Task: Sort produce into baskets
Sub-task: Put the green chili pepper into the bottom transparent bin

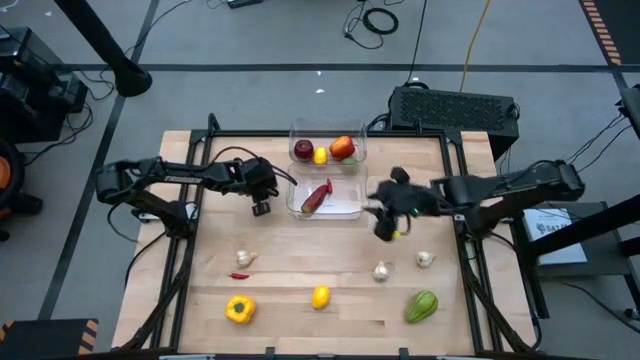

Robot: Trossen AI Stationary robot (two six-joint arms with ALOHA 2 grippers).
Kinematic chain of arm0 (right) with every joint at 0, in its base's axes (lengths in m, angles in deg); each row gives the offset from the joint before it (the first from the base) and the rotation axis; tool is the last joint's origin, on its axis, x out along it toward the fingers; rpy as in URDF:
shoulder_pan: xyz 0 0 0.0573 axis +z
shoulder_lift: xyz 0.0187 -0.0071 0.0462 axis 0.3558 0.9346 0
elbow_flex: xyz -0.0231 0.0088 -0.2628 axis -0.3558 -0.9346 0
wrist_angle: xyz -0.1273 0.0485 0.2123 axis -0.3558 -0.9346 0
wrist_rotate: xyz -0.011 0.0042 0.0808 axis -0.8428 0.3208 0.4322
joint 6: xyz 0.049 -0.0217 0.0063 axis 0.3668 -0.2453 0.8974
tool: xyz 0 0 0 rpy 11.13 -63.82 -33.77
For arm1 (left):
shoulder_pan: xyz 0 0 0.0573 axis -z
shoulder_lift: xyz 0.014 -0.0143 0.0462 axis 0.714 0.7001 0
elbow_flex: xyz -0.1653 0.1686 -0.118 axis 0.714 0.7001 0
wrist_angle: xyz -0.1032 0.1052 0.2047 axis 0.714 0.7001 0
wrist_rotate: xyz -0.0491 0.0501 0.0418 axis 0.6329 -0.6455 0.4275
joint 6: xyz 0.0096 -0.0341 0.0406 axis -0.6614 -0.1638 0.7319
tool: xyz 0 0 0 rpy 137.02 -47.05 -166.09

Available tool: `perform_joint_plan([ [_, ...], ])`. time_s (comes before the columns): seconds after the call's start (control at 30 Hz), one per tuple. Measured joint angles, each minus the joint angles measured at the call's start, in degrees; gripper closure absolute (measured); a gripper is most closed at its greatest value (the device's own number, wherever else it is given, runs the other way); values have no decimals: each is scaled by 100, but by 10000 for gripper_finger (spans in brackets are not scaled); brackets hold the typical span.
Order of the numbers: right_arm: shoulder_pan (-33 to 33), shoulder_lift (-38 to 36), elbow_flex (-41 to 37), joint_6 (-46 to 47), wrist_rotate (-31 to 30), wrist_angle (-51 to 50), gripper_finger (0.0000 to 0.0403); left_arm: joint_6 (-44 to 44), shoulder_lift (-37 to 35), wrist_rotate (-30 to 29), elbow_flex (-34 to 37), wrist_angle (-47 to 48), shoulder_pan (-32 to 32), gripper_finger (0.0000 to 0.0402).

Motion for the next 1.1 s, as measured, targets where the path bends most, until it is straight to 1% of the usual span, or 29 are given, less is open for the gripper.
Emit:
perform_joint_plan([
  [0.07, 447, -137, 0, 444, 0, -329, 257, -121, -199, -13, -138, 249, -4, 307],
  [0.2, 1399, -195, 0, 1470, -16, -826, 257, -291, -572, -7, -258, 394, 50, 307],
  [0.3, 1988, -17, 0, 2174, -42, -947, 257, -342, -758, -7, -240, 384, 76, 307],
  [0.4, 2445, 288, 0, 2598, -42, -917, 257, -333, -754, 45, -174, 377, 83, 300],
  [0.5, 2772, 628, 0, 2860, -44, -880, 257, -127, -678, 443, -27, 220, 83, 272],
  [0.57, 2908, 851, 0, 2947, -42, -825, 257, -70, -647, 462, 72, 161, 76, 243],
  [0.67, 3017, 1136, 0, 3031, -44, -730, 257, 87, -625, 255, 106, 41, 52, 197],
  [0.77, 3050, 1352, -2, 3055, -44, -642, 257, 247, -620, 241, 147, 77, 2, 171],
  [0.87, 3049, 1492, -2, 3055, -40, -635, 257, 315, -507, 368, 145, 46, -47, 165],
  [1.03, 3047, 1606, -3, 3007, -48, -607, 257, 323, -266, 409, 145, 30, -70, 165],
  [1.1, 3047, 1607, -4, 3009, -50, -605, 257, 453, -156, 414, 144, 7, -70, 165],
])
